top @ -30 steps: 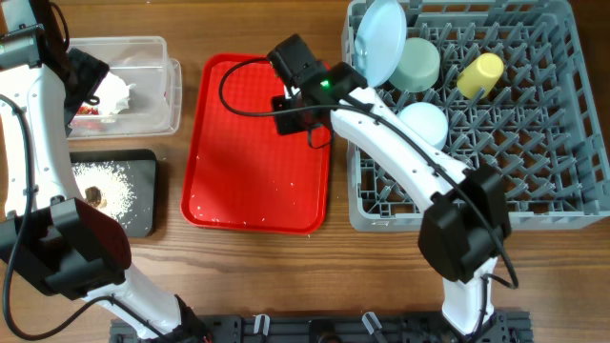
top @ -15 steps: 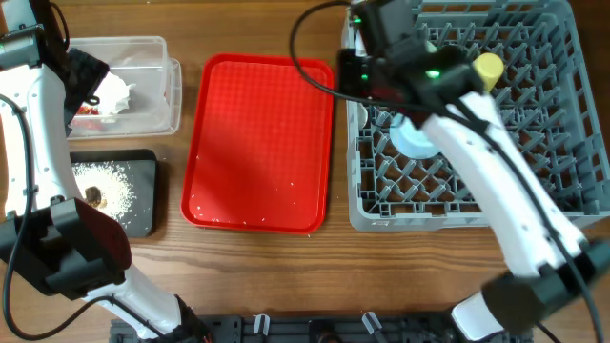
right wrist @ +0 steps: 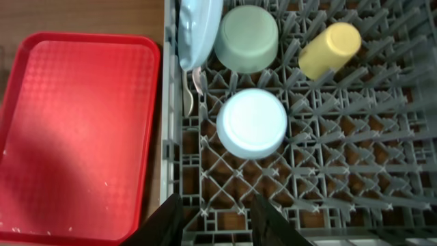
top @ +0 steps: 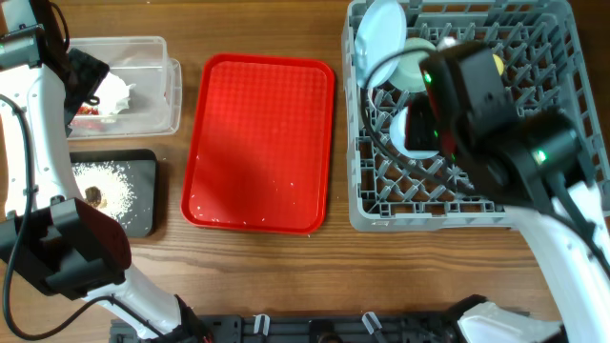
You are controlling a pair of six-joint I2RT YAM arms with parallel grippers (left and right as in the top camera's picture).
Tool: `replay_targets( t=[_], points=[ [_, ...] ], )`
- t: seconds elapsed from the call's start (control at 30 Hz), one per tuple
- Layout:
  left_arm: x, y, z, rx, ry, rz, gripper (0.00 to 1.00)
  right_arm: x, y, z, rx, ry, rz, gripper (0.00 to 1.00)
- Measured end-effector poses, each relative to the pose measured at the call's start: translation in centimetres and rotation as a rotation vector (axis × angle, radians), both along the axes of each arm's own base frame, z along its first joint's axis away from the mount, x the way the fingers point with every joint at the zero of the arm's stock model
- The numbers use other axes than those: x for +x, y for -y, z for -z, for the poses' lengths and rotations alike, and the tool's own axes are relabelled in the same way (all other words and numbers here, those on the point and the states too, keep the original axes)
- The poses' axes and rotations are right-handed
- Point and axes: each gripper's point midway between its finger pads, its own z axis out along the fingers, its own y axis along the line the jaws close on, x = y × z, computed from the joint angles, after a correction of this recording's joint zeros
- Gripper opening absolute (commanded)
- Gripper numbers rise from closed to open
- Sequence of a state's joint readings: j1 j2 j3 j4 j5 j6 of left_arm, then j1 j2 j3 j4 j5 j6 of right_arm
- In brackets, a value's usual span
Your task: Sort waste into correct bins and load items into the dishwasher rack
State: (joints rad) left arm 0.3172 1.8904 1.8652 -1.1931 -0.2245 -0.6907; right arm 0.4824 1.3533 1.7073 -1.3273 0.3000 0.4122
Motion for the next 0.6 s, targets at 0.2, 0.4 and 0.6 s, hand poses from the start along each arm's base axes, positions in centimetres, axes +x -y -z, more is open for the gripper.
replay_targets(
  t=[0.2,0.4,0.6],
  points=[
    [0.0,0.0,0.0,0.000,0.000,0.000,1.00,-2.9,1.0,1.0,0.017,-0.027,-0.008,1.00],
    [0.0,0.0,0.0,0.000,0.000,0.000,1.00,-3.8,0.2,1.6,0.052,-0.077,-0.046,1.00],
    [0.0,0.0,0.0,0.000,0.000,0.000,1.00,-4.2,-0.7,1.8,0.096,-0.100,-0.078,1.00]
  ],
)
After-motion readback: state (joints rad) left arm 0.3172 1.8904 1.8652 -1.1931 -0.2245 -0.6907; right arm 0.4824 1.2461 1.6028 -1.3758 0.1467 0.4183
